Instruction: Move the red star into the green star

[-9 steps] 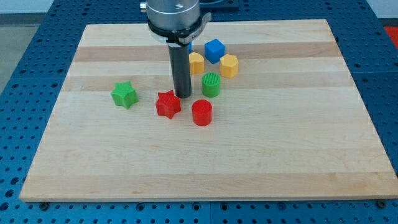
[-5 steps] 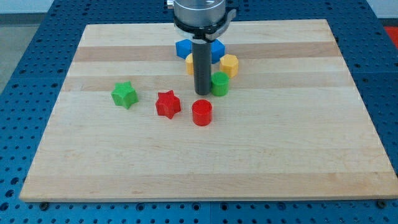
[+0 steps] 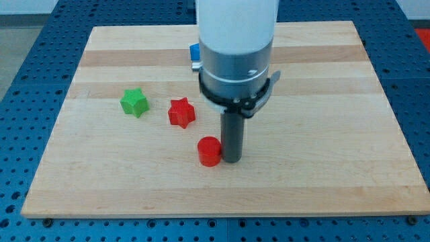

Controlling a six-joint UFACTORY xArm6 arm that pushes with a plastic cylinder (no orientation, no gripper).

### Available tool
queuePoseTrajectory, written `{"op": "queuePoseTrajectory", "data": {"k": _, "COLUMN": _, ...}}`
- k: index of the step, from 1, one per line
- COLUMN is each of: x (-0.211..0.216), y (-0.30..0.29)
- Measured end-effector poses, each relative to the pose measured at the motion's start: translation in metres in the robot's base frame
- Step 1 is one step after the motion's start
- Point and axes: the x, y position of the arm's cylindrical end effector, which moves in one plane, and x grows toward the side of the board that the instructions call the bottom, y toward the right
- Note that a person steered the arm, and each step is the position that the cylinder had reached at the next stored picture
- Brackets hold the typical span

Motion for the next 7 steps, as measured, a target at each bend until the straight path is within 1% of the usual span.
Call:
{"op": "queuePoseTrajectory", "data": {"k": 1, "x": 0.021, "y": -0.017}}
{"op": "queuePoseTrajectory", "data": {"k": 2, "x": 0.022, "y": -0.034}}
{"op": "queuePoseTrajectory", "data": {"k": 3, "x": 0.011, "y": -0.041}}
{"op": "queuePoseTrajectory", "data": {"k": 7, "x": -0.082, "y": -0.052}}
